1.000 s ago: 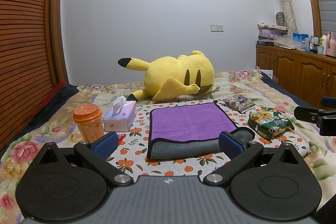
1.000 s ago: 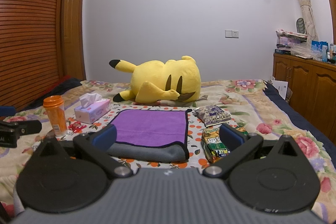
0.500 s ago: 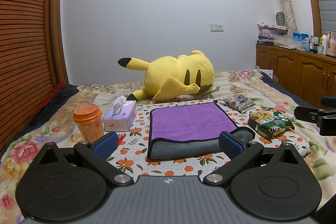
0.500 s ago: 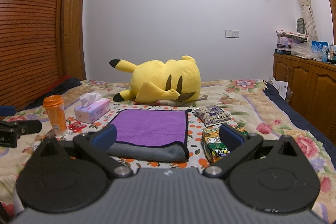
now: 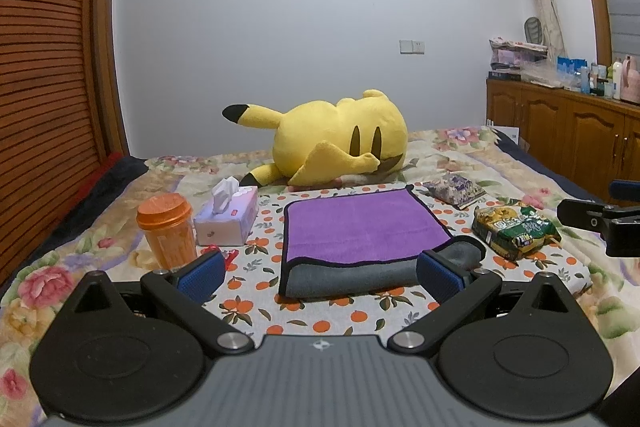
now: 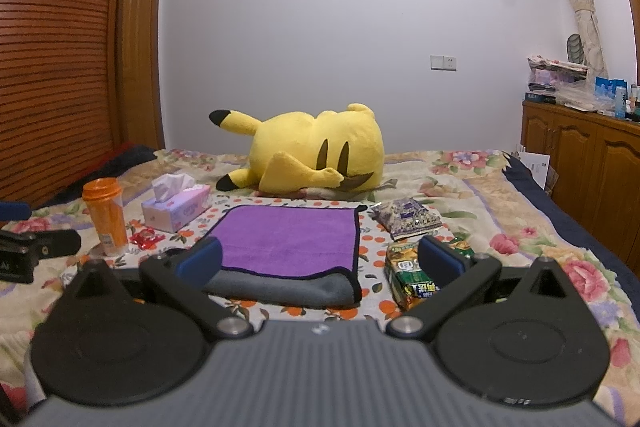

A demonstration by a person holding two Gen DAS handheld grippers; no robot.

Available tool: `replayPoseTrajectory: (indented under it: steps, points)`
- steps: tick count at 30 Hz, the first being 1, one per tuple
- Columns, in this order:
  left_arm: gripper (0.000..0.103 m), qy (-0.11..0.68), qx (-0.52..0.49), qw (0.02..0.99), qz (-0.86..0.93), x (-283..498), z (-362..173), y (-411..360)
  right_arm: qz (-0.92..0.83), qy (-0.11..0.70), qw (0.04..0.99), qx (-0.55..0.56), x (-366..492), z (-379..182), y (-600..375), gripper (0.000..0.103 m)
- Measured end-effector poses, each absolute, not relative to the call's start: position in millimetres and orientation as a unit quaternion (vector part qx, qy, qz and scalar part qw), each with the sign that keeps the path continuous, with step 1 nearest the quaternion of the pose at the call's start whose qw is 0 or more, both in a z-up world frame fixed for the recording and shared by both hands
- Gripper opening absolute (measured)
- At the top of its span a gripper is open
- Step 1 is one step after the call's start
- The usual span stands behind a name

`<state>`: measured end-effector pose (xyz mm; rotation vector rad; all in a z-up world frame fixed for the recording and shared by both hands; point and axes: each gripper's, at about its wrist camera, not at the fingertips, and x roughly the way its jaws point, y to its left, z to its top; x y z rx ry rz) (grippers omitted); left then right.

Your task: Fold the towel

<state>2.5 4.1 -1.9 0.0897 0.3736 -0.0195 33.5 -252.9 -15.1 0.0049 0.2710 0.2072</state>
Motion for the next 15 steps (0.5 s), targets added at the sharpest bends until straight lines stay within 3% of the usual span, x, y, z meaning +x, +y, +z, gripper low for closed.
replayPoseTrajectory:
  steps: [15]
  points:
    - [0.103, 0.23, 0.046, 0.972, -0.024, 34, -10, 4, 0.1, 0.163, 0.981, -0.012, 59, -24, -246, 0.103]
